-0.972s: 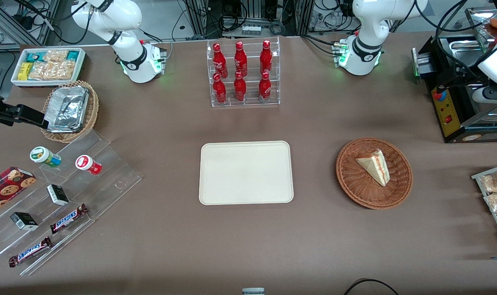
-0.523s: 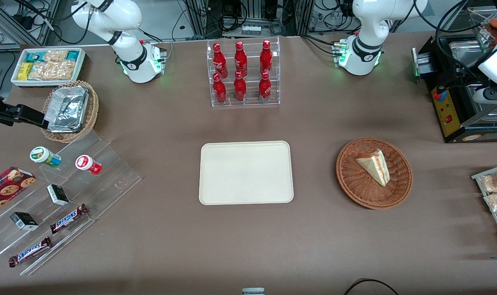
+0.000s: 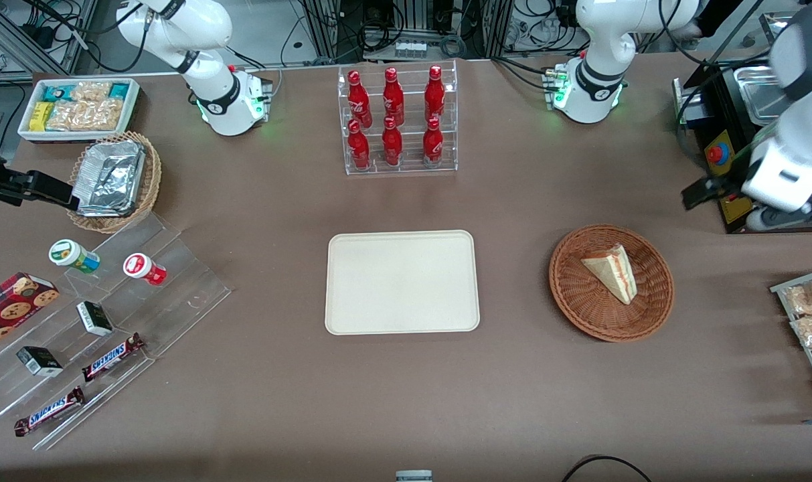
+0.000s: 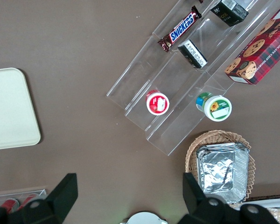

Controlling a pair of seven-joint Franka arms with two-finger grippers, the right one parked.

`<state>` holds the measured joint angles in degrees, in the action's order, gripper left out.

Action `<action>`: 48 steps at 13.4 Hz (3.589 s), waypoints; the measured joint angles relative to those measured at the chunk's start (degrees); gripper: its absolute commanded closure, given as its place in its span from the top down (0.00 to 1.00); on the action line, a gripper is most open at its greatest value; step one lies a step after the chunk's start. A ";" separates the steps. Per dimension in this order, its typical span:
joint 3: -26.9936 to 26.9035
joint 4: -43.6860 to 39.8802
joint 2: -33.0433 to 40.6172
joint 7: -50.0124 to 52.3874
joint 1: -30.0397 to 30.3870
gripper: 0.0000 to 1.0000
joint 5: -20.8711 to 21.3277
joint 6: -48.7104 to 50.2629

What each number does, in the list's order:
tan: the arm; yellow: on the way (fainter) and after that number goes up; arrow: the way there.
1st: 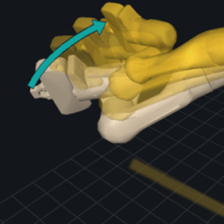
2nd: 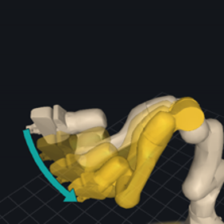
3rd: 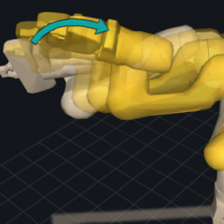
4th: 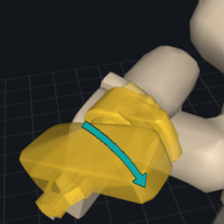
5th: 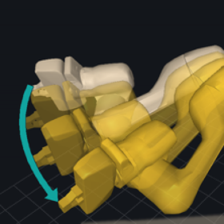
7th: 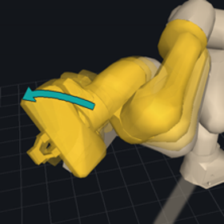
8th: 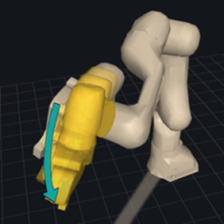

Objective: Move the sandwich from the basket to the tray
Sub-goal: 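Move the left gripper over the wrapped sandwich in the wicker basket, then lower the left gripper and close it on the sandwich's crust edge, then lift the sandwich and carry it with the left gripper over the tray, then lower the sandwich onto the cream tray and open the left gripper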

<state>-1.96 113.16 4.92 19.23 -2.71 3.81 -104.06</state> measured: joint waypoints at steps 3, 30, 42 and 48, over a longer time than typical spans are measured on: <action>0.14 9.97 -0.05 11.19 -0.14 0.99 -0.06 -12.66; 2.01 23.54 -11.79 27.17 -4.51 0.00 -0.18 -47.22; 34.91 -5.26 -11.59 32.15 -5.53 0.00 -0.15 -8.05; 40.66 -20.54 -31.91 43.89 -15.22 0.00 14.30 -8.19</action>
<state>38.70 92.61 -27.00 63.12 -17.92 18.11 -112.25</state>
